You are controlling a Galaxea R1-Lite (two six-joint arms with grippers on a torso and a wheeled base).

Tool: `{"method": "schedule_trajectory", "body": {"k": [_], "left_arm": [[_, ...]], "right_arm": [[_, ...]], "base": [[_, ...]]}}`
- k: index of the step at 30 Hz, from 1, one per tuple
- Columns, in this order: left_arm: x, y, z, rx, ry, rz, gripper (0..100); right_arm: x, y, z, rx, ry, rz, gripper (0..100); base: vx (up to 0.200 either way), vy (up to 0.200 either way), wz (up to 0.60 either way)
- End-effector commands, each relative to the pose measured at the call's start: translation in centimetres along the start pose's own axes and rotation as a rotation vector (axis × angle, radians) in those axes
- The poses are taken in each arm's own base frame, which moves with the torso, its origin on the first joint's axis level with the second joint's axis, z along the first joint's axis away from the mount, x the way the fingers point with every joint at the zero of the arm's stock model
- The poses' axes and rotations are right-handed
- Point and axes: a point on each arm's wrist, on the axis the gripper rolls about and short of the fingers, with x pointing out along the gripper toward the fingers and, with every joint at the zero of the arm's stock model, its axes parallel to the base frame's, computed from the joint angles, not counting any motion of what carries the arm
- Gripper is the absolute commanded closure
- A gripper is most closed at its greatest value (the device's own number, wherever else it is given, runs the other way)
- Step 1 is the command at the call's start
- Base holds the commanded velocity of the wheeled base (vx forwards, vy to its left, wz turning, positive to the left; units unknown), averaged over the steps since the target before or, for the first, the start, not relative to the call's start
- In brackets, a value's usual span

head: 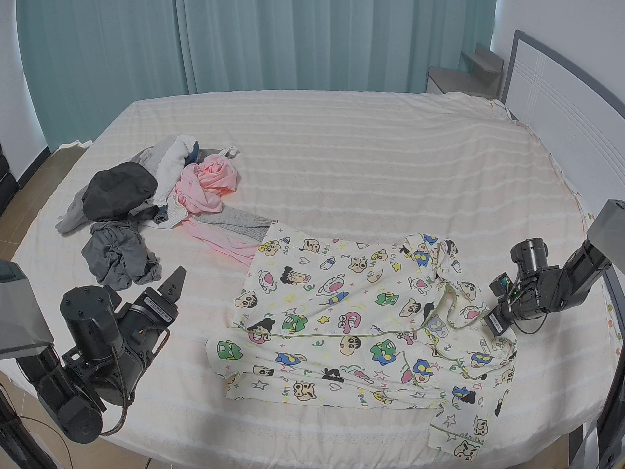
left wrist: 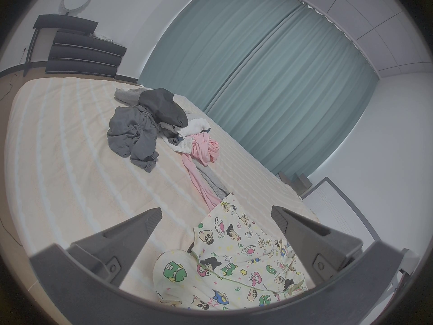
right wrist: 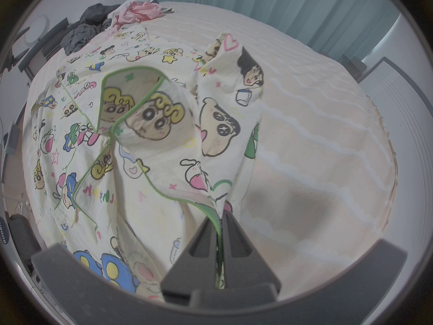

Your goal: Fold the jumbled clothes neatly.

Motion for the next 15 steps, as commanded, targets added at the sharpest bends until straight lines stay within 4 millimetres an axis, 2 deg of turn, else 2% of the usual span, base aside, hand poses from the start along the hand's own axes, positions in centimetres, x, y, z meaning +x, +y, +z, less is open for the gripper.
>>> {"method": "schedule_trajectory", "body": {"k": [1, 6, 10, 13, 15], "left_arm": [[0.0, -0.1, 0.1, -0.006, -0.01, -0.012, 0], [0.0, -0.1, 0.1, -0.006, -0.011, -0.011, 0], [-0.1, -0.1, 0.1, -0.005, -0.009, -0.009, 0], [-0.1, 0.0, 0.1, -0.004, -0.008, -0.008, 0], [-0.1, -0.1, 0.1, -0.005, -0.009, -0.009, 0]], "right_arm": [[-1.1, -1.1, 0.1, 0.024, -0.024, -0.029, 100], [-1.1, -2.5, -0.6, 0.094, -0.028, -0.04, 100], [-1.0, -3.6, -0.1, 0.216, -0.079, -0.02, 100], [-1.0, -4.1, 0.2, 0.247, -0.096, -0.024, 100], [-1.1, -5.1, 0.7, 0.308, -0.124, -0.048, 100]], "base": [[0.0, 0.0, 0.0], [0.0, 0.0, 0.0], [0.0, 0.0, 0.0], [0.0, 0.0, 0.0], [0.0, 0.0, 0.0]]}}
